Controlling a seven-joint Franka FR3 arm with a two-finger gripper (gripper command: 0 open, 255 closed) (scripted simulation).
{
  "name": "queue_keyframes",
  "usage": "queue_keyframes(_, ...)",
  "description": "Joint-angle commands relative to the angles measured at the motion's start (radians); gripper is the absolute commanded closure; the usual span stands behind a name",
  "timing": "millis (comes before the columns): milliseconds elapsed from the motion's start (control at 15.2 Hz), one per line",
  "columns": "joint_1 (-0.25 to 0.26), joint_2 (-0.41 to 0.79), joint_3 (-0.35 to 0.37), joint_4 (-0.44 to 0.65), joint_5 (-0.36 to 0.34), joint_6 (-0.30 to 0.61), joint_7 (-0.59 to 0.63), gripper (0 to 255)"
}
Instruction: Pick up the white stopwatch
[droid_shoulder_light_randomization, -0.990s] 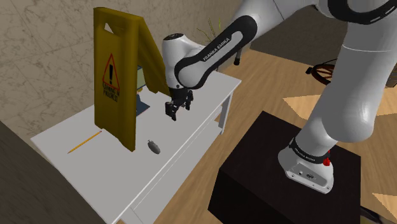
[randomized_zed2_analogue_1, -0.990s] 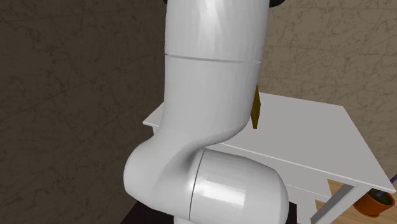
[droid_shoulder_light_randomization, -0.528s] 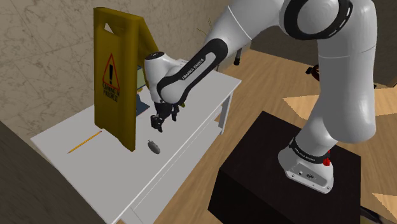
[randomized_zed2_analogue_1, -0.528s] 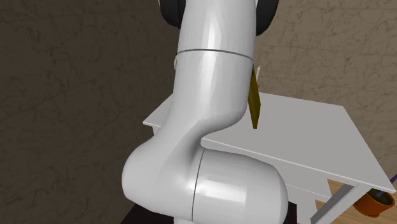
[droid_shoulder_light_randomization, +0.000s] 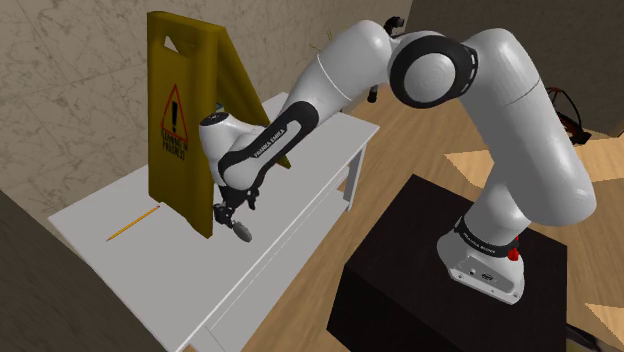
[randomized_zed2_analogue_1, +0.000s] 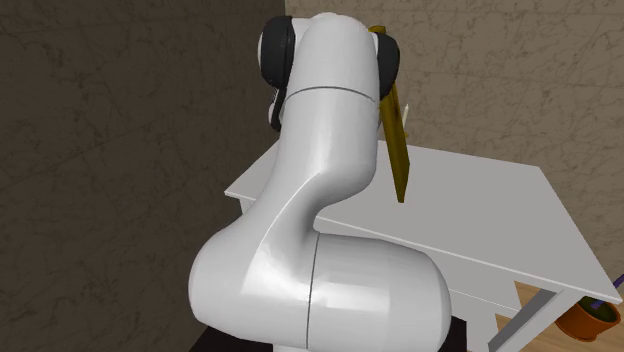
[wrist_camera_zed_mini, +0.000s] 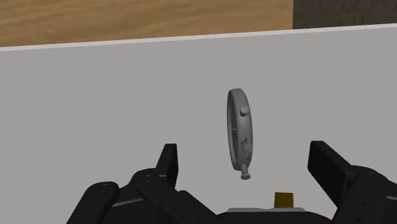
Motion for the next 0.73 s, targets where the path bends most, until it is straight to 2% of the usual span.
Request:
queue_keyframes(0, 0.016, 0.061, -0.002, 0.071, -0.004, -0.01, 0.003, 0)
queue_keyframes(594, 0.025, 0.144, -0.012, 0.107, -0.012, 0.037, 0.003, 0)
queue_keyframes(660, 0.025, 0.146, -0.012, 0.111, -0.012, 0.034, 0.002, 255)
